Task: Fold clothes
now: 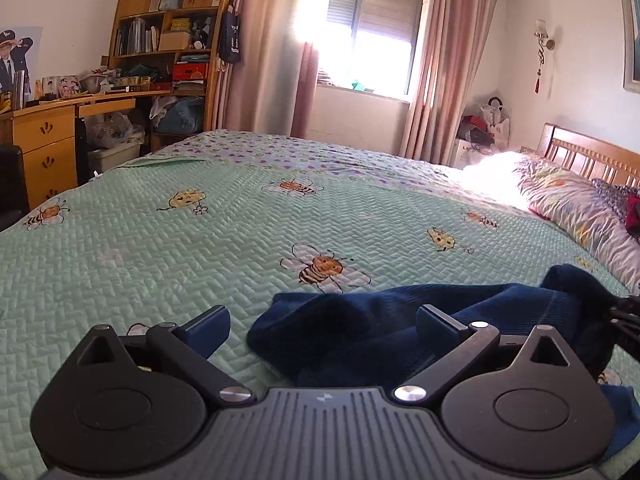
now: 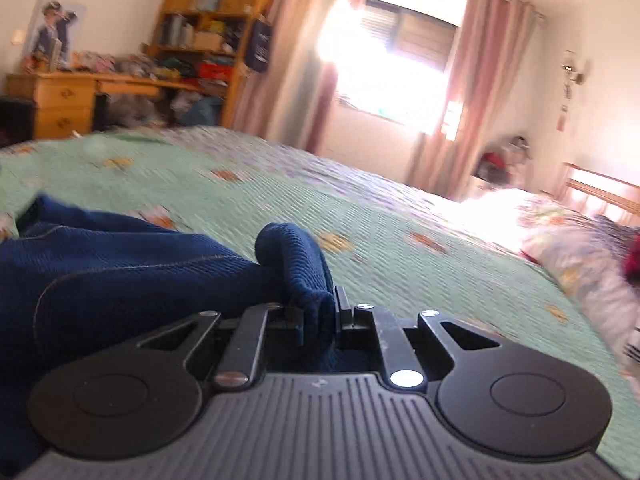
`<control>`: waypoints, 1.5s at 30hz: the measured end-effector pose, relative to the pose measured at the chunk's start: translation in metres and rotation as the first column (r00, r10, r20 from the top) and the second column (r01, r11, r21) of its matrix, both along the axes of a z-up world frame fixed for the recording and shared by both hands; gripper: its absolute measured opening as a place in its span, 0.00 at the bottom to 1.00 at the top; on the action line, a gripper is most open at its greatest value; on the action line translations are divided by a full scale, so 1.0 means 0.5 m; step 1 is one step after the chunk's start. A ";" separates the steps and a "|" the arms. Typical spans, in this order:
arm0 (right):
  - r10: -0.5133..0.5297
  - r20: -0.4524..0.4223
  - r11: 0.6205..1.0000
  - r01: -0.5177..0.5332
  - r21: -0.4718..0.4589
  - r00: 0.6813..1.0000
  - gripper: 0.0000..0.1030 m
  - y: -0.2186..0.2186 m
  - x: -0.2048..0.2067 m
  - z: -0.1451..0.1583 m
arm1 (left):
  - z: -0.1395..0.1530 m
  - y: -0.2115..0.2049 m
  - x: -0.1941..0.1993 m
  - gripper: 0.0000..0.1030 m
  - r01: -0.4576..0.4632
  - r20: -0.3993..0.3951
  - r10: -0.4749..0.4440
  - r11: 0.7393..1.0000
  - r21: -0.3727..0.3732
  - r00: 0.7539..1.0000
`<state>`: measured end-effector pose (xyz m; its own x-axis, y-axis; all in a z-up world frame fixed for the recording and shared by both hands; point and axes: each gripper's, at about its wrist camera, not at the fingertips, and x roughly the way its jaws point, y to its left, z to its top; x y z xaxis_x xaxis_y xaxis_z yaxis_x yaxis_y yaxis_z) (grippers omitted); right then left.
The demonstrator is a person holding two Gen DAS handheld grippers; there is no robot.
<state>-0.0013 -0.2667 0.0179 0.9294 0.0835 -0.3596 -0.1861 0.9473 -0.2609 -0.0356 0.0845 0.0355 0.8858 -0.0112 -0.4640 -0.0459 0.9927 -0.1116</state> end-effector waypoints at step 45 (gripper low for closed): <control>0.063 -0.140 0.866 0.015 0.500 0.988 0.30 -0.218 -0.072 -0.201 | -0.150 -0.203 0.318 0.22 0.190 -0.243 -0.051 0.780 0.596 0.969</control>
<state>-0.0372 -0.3759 -0.0827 0.8647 0.3094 -0.3957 -0.2091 0.9380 0.2766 0.1234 -0.0167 -0.0395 0.7821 0.2357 -0.5769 0.1267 0.8462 0.5176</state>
